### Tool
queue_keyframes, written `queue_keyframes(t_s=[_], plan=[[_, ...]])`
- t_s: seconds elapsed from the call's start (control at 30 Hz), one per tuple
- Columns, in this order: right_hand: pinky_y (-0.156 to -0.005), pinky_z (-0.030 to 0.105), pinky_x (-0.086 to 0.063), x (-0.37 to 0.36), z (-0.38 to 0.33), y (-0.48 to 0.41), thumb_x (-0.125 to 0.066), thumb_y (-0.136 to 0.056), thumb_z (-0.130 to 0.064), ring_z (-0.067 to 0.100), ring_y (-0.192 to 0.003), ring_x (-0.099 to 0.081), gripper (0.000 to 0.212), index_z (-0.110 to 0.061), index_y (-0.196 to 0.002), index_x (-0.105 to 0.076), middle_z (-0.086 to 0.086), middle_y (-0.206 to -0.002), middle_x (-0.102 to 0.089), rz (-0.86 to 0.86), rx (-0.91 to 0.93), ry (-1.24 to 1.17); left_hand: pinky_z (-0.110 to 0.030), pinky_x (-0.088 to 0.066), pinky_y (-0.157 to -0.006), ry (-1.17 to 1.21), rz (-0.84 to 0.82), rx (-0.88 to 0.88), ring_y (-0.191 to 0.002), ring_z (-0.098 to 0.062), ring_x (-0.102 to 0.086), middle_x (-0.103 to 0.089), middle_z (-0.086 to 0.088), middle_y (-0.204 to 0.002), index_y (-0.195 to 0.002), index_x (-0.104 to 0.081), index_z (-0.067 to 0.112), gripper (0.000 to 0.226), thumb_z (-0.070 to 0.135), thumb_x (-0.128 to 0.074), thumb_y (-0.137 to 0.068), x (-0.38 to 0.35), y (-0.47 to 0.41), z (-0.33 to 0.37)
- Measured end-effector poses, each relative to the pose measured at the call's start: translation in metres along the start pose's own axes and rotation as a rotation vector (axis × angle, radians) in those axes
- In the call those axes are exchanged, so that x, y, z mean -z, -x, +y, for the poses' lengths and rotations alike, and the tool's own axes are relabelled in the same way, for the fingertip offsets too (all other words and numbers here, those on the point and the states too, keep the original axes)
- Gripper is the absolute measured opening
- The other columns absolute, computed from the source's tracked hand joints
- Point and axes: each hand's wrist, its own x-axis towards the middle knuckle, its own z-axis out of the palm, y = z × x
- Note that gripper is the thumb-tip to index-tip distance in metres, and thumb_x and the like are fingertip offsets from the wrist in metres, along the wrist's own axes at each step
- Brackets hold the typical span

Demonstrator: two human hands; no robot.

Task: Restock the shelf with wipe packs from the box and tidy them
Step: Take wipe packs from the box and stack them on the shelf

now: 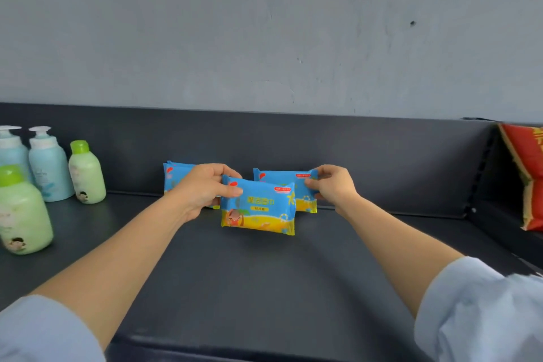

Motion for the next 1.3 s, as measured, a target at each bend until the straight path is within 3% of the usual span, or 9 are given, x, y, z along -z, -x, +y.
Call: queue_keyframes(t_s=[0.23,0.4,0.53,0.63,0.77,0.9,1.0,1.3], plan=[[-0.081,0.042,-0.059,-0.010,0.003,-0.018,-0.076,-0.082,-0.014,0.020,-0.090,-0.069,0.017,-0.020,-0.089,-0.062,0.003,-0.096,-0.070,0.004,0.034,0.039,-0.043,-0.051,-0.095,-0.042,0.009,0.018,-0.098,-0.022,-0.067,-0.071,-0.009,-0.099,-0.090,-0.064,0.013,0.021,-0.005,-0.068,-0.081,-0.005,-0.013,-0.007],[-0.078,0.039,-0.059,-0.012,0.005,-0.020,-0.075,-0.083,-0.015,0.020,-0.087,-0.069,0.013,-0.019,-0.088,-0.064,0.003,-0.089,-0.070,0.027,0.088,0.116,-0.041,-0.053,-0.093,-0.041,0.025,0.013,-0.098,-0.021,-0.066,-0.070,-0.009,-0.101,-0.090,-0.064,0.014,0.021,-0.005,-0.068,-0.081,-0.012,-0.019,-0.008],[-0.057,0.021,-0.047,-0.011,0.003,-0.013,-0.072,-0.085,-0.019,0.013,-0.081,-0.063,0.018,-0.015,-0.101,-0.066,-0.001,-0.085,-0.066,0.098,0.139,0.216,-0.038,-0.054,-0.089,-0.045,0.041,-0.002,-0.096,-0.019,-0.066,-0.069,-0.006,-0.099,-0.089,-0.063,0.015,0.021,-0.004,-0.068,-0.082,-0.018,-0.024,-0.007],[-0.053,0.019,-0.040,-0.009,0.001,-0.009,-0.073,-0.084,-0.022,0.014,-0.080,-0.061,0.018,-0.018,-0.099,-0.065,-0.001,-0.087,-0.067,0.134,0.141,0.282,-0.039,-0.054,-0.089,-0.059,0.056,-0.017,-0.097,-0.020,-0.066,-0.068,-0.006,-0.099,-0.088,-0.063,0.015,0.020,-0.003,-0.069,-0.081,-0.024,-0.029,-0.006],[-0.055,0.022,-0.040,-0.007,0.002,-0.006,-0.076,-0.081,-0.025,0.016,-0.082,-0.062,0.022,-0.019,-0.097,-0.061,-0.002,-0.087,-0.066,0.168,0.143,0.304,-0.031,-0.057,-0.079,-0.086,0.080,-0.041,-0.096,-0.019,-0.065,-0.066,-0.007,-0.102,-0.086,-0.063,0.017,0.021,-0.002,-0.070,-0.081,-0.033,-0.036,-0.007],[-0.055,0.020,-0.042,-0.005,0.001,-0.006,-0.074,-0.084,-0.023,0.015,-0.083,-0.061,0.019,-0.018,-0.096,-0.060,-0.001,-0.090,-0.066,0.164,0.132,0.288,-0.036,-0.057,-0.083,-0.122,0.100,-0.058,-0.098,-0.019,-0.066,-0.067,-0.007,-0.104,-0.086,-0.064,0.019,0.020,0.000,-0.071,-0.081,-0.038,-0.043,-0.009],[-0.067,0.027,-0.050,-0.002,0.000,-0.010,-0.068,-0.087,-0.019,0.018,-0.086,-0.065,0.004,-0.019,-0.089,-0.064,0.001,-0.090,-0.069,0.175,0.130,0.264,-0.039,-0.057,-0.084,-0.136,0.104,-0.074,-0.099,-0.021,-0.066,-0.067,-0.008,-0.105,-0.085,-0.065,0.021,0.021,0.001,-0.072,-0.081,-0.040,-0.045,-0.010],[-0.075,0.040,-0.060,-0.001,-0.001,-0.016,-0.066,-0.089,-0.018,0.018,-0.081,-0.069,0.009,-0.024,-0.082,-0.064,-0.002,-0.085,-0.069,0.170,0.146,0.180,-0.032,-0.057,-0.079,-0.124,0.057,-0.084,-0.098,-0.019,-0.066,-0.067,-0.007,-0.106,-0.085,-0.067,0.019,0.021,0.000,-0.072,-0.080,-0.037,-0.050,-0.010]])
